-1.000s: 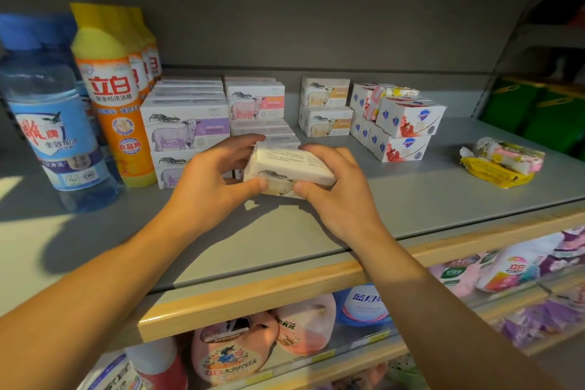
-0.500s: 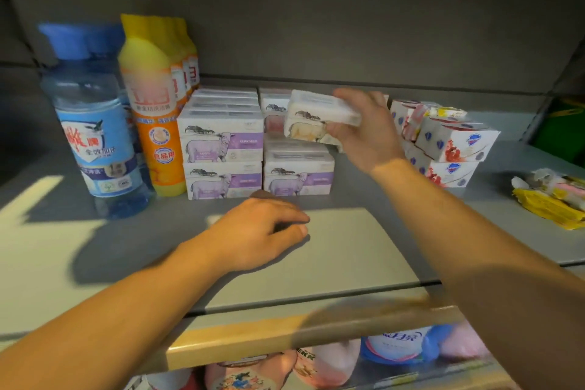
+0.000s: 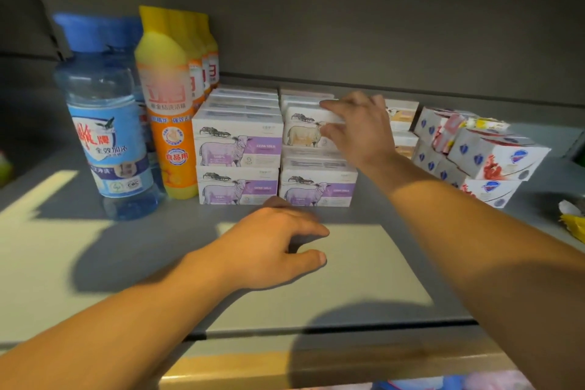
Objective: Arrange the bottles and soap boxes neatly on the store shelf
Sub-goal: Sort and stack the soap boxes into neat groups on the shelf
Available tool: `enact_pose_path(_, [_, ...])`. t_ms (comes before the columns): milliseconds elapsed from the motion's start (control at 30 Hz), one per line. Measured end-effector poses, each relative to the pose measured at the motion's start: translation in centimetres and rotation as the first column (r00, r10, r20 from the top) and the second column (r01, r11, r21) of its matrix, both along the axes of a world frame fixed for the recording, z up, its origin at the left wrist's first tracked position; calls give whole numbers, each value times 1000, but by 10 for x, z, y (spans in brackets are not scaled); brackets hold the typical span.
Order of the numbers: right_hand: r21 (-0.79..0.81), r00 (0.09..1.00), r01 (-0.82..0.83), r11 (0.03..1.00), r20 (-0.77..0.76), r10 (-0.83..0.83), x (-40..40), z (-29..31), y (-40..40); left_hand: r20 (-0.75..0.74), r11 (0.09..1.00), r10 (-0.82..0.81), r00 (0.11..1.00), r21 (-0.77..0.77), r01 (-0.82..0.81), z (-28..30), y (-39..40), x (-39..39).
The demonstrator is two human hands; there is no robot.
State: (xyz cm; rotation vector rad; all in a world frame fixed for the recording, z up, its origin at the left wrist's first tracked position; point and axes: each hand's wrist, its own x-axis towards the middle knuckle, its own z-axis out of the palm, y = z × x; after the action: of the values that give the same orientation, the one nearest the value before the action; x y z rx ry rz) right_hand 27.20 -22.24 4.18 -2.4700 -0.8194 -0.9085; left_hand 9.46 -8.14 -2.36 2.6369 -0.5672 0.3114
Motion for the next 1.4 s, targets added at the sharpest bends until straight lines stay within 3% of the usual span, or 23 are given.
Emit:
enact_pose_path(367, [59,998,-55,997,-39,57,8,-5,7,-4,1000,8,1000,-21,-8,3,-1,-2])
enact_pose_path(467, [234,994,-88,968,-48,102,3,-8,-3,-32,999,25,999,-33,-26,4,-1,-1])
enact_pose_path(567, [422,997,66,904,-73,-39,6,-16,-31,-104,994,60,993,-80,-68,6,1,-1])
enact_pose_path(633, [316,975,205,926,-155,-162,15,-26,-52,-133,980,96,986,-162,-118,7,2,0])
enact_pose_path(700, [113,935,289,951,-246,-255,25,-37,-68,-129,949,153,980,-257,-182,7,3,2])
enact_pose_path(933, [-334,865,292,896,-307,-396,61,-37,-77,-105,831,245,964,-490,-265,7,5,11])
enact_pose_path(1067, [-377,871,358,854,-194,-451,70,-41,-77,-142,816,246,959,-504,-284,6,5,14])
enact_pose_path(1233, [-314,899,395,864,-63,-434,71,-44,-83,-156,813,240,958,-506,-286,6,5,14])
enact_pose_path(1400, [-281,939,303,911,-77,-336,44,-49,-88,-158,831,230,960,-482,-278,5,6,13])
